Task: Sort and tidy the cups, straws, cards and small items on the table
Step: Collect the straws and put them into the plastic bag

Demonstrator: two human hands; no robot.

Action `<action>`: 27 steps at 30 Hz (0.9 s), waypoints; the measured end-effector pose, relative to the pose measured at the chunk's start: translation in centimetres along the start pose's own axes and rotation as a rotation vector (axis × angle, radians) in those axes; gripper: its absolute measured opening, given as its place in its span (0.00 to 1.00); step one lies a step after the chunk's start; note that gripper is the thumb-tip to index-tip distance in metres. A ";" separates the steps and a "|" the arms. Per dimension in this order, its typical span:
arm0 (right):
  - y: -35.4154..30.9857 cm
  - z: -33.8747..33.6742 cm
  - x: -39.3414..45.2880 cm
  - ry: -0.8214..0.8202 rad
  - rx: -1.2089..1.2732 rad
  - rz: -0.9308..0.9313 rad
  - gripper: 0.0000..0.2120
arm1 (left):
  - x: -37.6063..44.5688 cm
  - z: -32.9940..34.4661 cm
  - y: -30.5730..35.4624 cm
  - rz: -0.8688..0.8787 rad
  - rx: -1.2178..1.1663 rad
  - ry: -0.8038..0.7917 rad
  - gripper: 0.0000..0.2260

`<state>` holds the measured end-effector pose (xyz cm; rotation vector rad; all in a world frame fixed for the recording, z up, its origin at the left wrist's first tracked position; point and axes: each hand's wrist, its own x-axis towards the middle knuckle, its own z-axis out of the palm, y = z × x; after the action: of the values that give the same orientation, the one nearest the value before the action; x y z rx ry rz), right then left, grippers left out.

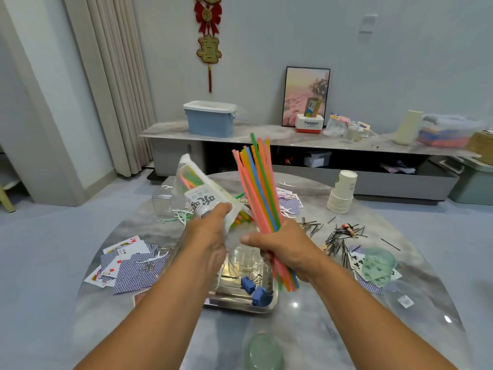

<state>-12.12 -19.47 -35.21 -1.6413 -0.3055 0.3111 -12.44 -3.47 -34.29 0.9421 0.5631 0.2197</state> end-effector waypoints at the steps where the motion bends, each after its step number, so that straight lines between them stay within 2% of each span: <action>1: -0.2 0.3 -0.1 0.048 -0.022 -0.029 0.16 | -0.7 0.4 -0.2 0.026 -0.020 0.017 0.16; 5: -1.0 0.9 0.0 0.229 0.092 -0.045 0.15 | -3.3 1.3 -0.5 0.019 -0.201 -0.072 0.16; 9: -2.2 0.5 0.0 0.151 0.404 0.076 0.12 | -4.4 0.5 1.0 -0.050 -0.463 -0.172 0.25; 12: -2.9 0.5 0.0 0.061 0.482 0.192 0.12 | -4.3 -0.5 1.8 -0.053 -0.584 -0.318 0.28; 13: -3.0 0.6 -0.1 0.037 0.478 0.228 0.11 | -4.3 -0.5 1.8 -0.066 -0.614 -0.372 0.28; 15: -3.3 0.9 -0.2 0.002 0.433 0.271 0.09 | -4.3 -0.5 1.8 -0.068 -0.636 -0.426 0.20; 18: -3.6 1.4 -0.3 -0.002 0.357 0.246 0.08 | -4.1 -0.4 1.9 -0.058 -0.656 -0.365 0.08; 22: -4.0 1.9 -0.1 0.017 0.444 0.162 0.15 | -3.5 -1.0 2.7 -0.072 -0.697 -0.326 0.11; 25: -4.8 1.9 0.1 0.072 0.681 0.117 0.15 | -3.1 -1.4 3.5 -0.054 -0.726 -0.255 0.11; 27: -5.6 1.7 0.3 0.103 0.965 0.102 0.14 | -2.9 -1.6 3.7 -0.047 -0.720 -0.205 0.13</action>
<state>-12.54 -17.32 -29.83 -0.7154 0.0259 0.3715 -15.54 -1.46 -30.99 0.2467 0.2766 0.2557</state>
